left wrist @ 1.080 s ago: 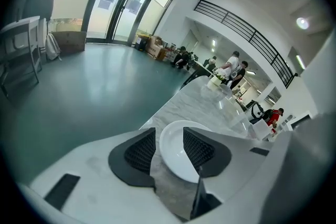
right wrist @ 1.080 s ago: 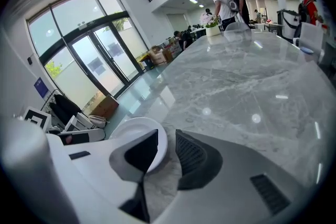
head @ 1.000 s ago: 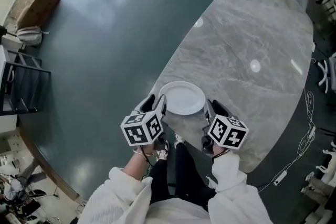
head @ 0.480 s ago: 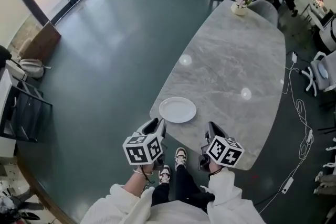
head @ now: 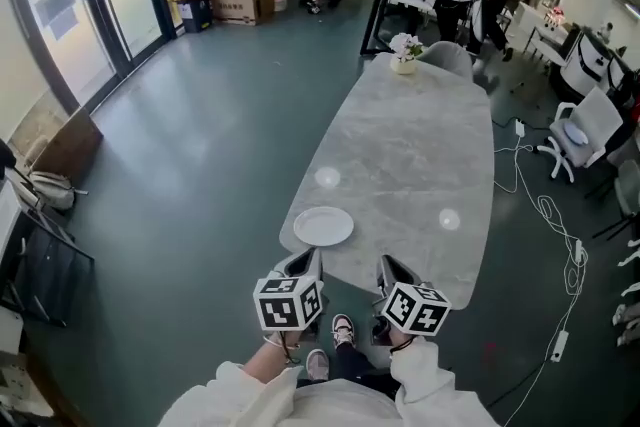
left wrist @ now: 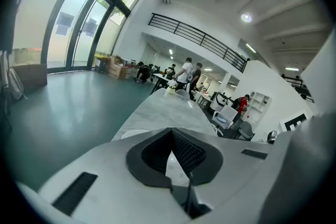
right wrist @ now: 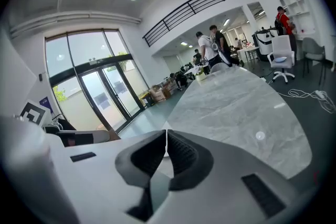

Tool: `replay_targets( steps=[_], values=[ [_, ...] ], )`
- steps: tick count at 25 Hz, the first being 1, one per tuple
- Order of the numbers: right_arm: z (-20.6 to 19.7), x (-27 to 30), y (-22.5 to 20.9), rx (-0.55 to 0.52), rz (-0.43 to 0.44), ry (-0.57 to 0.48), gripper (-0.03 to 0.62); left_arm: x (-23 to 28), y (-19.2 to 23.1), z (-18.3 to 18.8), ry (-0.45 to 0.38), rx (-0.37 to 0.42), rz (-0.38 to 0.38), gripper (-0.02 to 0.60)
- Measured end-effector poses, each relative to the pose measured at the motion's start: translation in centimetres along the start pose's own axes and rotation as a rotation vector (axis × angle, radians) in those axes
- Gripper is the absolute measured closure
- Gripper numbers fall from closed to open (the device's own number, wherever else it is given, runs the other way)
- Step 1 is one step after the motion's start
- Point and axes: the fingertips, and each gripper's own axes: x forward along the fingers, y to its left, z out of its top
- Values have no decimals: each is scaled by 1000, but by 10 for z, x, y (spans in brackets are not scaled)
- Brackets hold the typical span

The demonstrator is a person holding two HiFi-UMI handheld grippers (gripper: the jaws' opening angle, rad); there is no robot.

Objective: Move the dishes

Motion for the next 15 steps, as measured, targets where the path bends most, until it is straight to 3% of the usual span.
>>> replay_targets(
  steps=[3, 9, 15],
  values=[
    [-4, -23, 2, 2, -2, -29, 536, -16, -7, -7, -1, 42, -6, 575],
    [-8, -58, -2, 1, -32, -64, 537, -26, -22, -27, 33, 20, -50, 575],
    [4, -82, -24, 2, -53, -95, 537, -20, -55, -21, 5, 40, -78, 575]
  ],
)
